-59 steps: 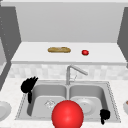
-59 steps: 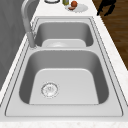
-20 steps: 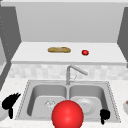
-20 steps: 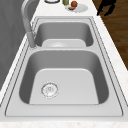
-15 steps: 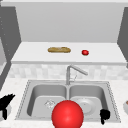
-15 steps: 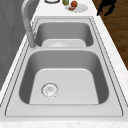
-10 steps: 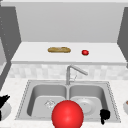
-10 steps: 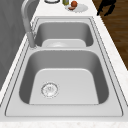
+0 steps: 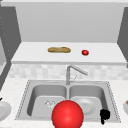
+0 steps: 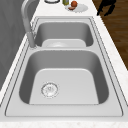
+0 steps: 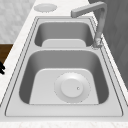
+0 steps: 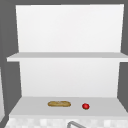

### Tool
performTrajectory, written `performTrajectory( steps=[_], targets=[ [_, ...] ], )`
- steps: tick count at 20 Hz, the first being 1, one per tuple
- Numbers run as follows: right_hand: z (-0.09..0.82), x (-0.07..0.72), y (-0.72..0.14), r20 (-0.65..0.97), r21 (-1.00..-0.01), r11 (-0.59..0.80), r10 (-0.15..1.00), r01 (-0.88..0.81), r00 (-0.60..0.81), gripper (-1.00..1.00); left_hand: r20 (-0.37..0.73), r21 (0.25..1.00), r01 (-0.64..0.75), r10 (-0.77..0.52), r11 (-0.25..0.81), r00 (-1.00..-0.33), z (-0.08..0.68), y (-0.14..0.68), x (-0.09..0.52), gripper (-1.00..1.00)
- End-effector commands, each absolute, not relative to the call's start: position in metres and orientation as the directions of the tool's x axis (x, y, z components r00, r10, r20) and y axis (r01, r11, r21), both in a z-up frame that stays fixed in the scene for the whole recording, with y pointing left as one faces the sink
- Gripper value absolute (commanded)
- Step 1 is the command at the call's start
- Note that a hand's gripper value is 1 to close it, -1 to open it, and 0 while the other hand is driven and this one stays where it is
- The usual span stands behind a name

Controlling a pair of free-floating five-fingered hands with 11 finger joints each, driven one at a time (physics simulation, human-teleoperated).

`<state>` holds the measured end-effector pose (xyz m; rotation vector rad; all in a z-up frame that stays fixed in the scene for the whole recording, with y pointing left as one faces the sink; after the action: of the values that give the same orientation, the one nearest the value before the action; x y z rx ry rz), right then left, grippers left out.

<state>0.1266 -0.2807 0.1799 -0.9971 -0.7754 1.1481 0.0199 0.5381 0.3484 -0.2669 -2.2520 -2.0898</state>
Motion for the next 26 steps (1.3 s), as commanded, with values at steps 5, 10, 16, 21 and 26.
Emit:
performTrajectory(
  steps=[5,10,16,21,26],
  targets=[
    [0.18,0.127,-0.281,0.004,-0.926,0.099,0.968,-0.365,0.252,0.0,0.213,0.977,0.214,0.033,0.002,-0.976,0.377,0.561,0.024,-1.0],
    [0.18,0.127,-0.281,0.004,-0.926,0.099,0.968,-0.365,0.252,0.0,0.205,0.979,0.205,0.041,0.006,-0.978,0.408,0.566,0.022,-1.0],
    [0.18,0.127,-0.281,0.004,-0.926,0.099,0.968,-0.365,0.252,0.0,0.211,0.977,0.211,0.047,-0.008,-0.976,0.439,0.568,0.022,-1.0],
    [0.18,0.127,-0.281,0.004,-0.926,0.099,0.968,-0.365,0.252,0.0,0.199,0.98,0.199,0.049,-0.006,-0.979,0.467,0.565,0.022,-1.0],
    [0.18,0.127,-0.281,0.004,-0.926,0.099,0.968,-0.365,0.252,0.0,0.193,0.981,0.193,0.046,-0.001,-0.98,0.496,0.561,0.022,-1.0]
  ],
)
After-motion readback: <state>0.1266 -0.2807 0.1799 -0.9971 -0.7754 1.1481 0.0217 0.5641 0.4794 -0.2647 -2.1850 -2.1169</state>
